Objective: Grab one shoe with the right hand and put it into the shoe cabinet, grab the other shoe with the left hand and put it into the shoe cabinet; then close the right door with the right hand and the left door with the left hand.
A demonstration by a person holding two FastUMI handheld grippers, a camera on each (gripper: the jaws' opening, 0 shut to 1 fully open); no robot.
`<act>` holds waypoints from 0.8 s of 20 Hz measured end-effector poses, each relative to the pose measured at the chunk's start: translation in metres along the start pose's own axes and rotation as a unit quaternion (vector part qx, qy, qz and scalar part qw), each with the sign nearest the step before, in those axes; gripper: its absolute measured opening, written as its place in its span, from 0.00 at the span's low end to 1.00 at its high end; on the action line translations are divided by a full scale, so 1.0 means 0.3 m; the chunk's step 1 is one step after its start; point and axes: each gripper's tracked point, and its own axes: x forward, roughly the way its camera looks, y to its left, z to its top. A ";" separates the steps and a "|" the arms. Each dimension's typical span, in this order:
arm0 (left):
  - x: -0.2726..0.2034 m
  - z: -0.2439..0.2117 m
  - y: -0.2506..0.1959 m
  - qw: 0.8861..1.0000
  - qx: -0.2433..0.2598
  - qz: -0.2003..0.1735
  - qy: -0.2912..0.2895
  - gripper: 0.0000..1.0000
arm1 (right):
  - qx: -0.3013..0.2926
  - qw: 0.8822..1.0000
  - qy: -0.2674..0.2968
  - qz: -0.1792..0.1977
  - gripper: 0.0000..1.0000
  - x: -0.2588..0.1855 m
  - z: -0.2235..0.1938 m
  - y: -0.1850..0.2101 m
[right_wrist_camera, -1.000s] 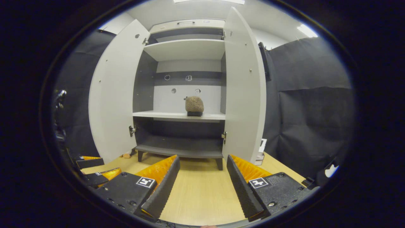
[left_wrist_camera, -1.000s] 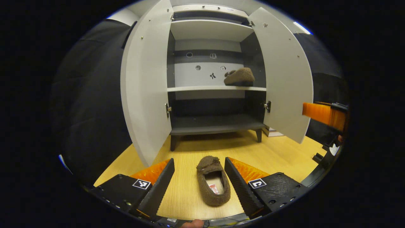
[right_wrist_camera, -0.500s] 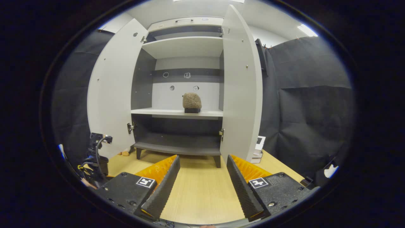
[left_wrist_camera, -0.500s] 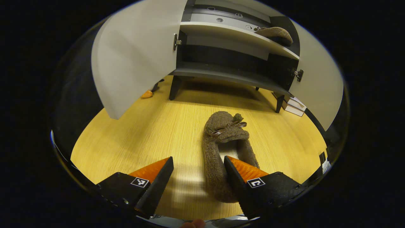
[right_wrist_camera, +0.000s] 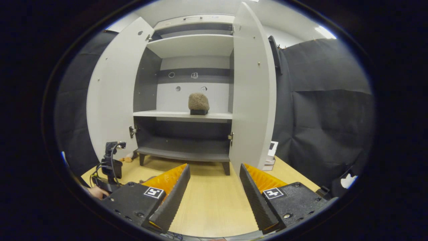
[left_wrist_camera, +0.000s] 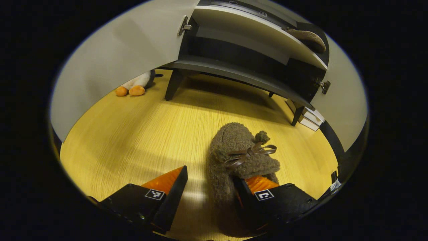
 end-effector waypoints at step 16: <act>-0.322 0.258 -0.145 0.992 -0.003 -0.001 -0.125 0.00 | -0.010 1.000 -0.005 0.024 0.93 0.035 0.016 0.050</act>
